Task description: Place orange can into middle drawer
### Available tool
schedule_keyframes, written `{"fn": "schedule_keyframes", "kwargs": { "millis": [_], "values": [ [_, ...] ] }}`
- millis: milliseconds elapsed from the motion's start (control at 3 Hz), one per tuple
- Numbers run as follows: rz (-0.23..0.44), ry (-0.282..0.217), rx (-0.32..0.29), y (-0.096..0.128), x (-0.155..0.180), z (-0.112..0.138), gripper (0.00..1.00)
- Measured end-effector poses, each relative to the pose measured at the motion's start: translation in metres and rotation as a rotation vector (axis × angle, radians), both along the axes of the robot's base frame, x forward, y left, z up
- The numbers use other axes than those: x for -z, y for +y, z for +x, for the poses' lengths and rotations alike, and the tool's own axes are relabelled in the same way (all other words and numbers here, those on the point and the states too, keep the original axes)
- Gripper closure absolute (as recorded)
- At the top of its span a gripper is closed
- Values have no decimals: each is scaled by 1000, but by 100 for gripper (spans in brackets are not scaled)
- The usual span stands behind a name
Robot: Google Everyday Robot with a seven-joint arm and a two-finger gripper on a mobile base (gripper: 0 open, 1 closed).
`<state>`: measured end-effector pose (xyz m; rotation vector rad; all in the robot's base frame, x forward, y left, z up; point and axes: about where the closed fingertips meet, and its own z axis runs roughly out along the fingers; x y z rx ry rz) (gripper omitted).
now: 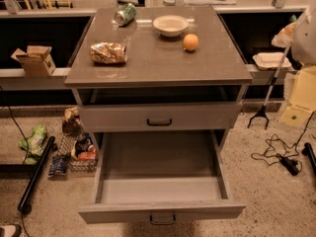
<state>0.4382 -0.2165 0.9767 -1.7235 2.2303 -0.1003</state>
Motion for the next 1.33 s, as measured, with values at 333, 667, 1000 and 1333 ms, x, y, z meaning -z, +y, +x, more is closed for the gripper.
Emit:
{"fn": "schedule_keyframes", "kwargs": {
  "millis": [333,667,1000,1333],
  "values": [
    [11,-14,12,2,-1,6,0],
    [90,-43,-4,40,4,54,0],
    [203,-46,-4,88,12,108,0],
    [333,-7,48,143,28,150,0]
  ]
}}
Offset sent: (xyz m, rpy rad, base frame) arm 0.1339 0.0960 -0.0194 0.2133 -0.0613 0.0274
